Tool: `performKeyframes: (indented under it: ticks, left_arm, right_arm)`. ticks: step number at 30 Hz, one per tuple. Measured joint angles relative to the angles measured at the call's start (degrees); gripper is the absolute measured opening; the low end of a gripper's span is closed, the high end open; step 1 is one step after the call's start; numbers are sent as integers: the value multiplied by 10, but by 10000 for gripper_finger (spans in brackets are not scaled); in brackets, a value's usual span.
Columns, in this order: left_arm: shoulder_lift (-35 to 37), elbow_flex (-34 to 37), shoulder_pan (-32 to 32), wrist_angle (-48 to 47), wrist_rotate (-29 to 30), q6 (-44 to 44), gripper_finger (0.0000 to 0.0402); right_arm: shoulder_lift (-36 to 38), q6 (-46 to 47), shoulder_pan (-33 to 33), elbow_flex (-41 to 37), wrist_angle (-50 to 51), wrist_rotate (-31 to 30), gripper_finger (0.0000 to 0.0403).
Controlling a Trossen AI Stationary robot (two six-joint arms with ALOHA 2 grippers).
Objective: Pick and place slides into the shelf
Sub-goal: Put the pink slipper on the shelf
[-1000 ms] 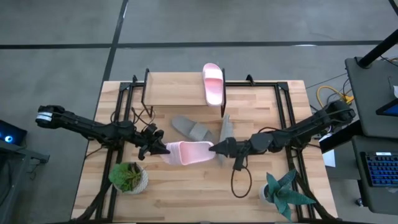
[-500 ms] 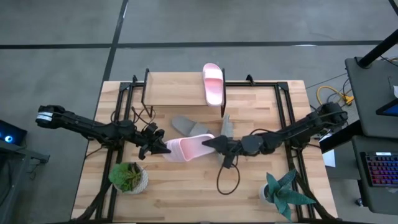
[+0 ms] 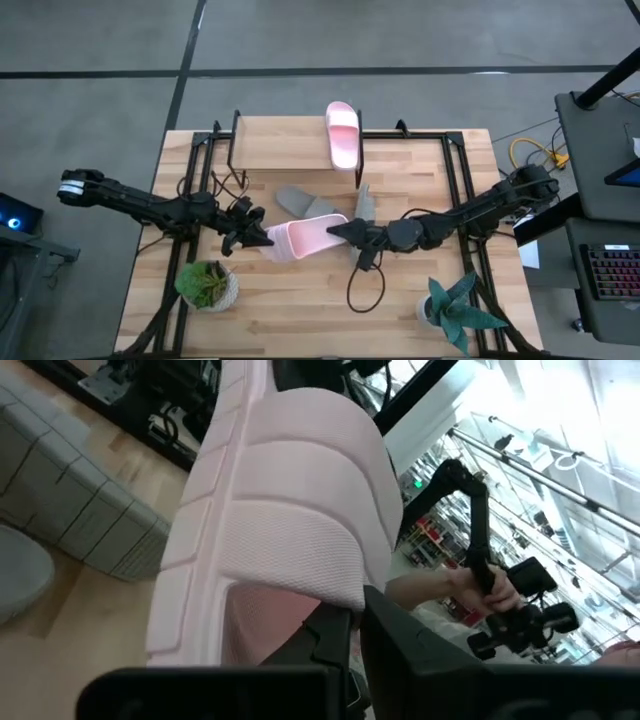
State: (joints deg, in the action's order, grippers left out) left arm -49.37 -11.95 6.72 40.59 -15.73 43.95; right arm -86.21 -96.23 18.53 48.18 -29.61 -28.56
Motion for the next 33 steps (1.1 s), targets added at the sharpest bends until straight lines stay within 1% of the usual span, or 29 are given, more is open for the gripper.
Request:
performKeyframes:
  ticks: [3,6,11,15,17,19,20,22,24,26,29,31,33]
  left_arm:
    - [-1,0,0,-1,0,-43,1]
    - [0,1,0,-2,0,-115,19]
    - [11,-5,0,-2,8,-266,80]
    - [33,-5,0,13,14,-373,136]
    - [48,-4,0,13,14,-412,162]
    - [65,-2,0,13,14,-446,185]
    - [74,-1,1,11,9,-462,194]
    - [91,-1,1,7,5,-503,209]
    - [107,-1,1,6,16,-550,218]
    - [120,-6,1,6,52,-596,222]
    - [132,-18,1,-8,125,-693,223]
    - [132,-34,1,-50,176,-752,223]
    - [120,-61,1,-95,234,-780,223]
  right_arm:
    - [-1,4,0,0,-1,0,50]
    - [-1,48,0,0,-4,-2,50]
    - [2,106,1,0,-7,-57,50]
    - [3,118,4,0,-10,-87,50]
    - [4,129,5,0,-11,-98,50]
    - [6,143,8,2,-10,-134,50]
    - [7,149,8,3,-10,-168,50]
    - [9,165,6,8,-12,-217,50]
    - [10,184,4,14,-12,-254,50]
    - [10,212,5,22,-9,-268,50]
    - [10,260,8,36,-8,-266,50]
    - [10,296,7,47,-9,-266,50]
    - [10,331,5,56,-9,-271,50]
